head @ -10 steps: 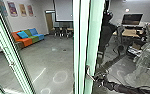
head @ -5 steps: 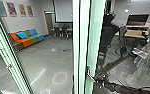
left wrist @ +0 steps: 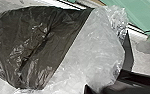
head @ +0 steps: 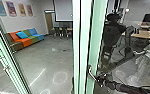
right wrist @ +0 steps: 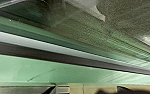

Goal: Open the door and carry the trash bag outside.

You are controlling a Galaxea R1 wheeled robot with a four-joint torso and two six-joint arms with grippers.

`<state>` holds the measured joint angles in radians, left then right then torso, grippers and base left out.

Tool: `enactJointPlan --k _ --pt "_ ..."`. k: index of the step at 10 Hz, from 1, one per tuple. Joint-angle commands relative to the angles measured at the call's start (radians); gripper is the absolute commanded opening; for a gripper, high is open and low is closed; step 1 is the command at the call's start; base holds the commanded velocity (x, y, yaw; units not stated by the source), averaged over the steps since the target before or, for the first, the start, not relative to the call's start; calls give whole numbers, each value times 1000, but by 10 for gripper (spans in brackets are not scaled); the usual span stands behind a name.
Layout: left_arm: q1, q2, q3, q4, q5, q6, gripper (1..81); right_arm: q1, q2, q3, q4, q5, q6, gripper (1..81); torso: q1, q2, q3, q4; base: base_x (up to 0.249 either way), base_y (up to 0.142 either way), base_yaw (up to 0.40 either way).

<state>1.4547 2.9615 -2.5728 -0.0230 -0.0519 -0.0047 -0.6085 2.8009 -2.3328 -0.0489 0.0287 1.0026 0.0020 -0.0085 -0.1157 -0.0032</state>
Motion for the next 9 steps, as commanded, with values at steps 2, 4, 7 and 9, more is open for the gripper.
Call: enactJointPlan --k 2,4,7,9 --pt "-43 -5 11 -5 58 -3 10 57 -50 -66 37 -262 33 811 0 0 -22 0 71 0 0" --pt "-43 -5 11 -5 57 -3 10 61 -59 -62 37 -262 33 811 0 0 -40 0 70 0 0" --pt "-43 -5 17 -5 58 -3 10 66 -71 -57 37 -262 33 811 0 0 -95 0 72 0 0" --pt "-43 -5 19 -5 58 -3 10 66 -88 -45 37 -262 31 811 0 0 -131 0 74 0 0"
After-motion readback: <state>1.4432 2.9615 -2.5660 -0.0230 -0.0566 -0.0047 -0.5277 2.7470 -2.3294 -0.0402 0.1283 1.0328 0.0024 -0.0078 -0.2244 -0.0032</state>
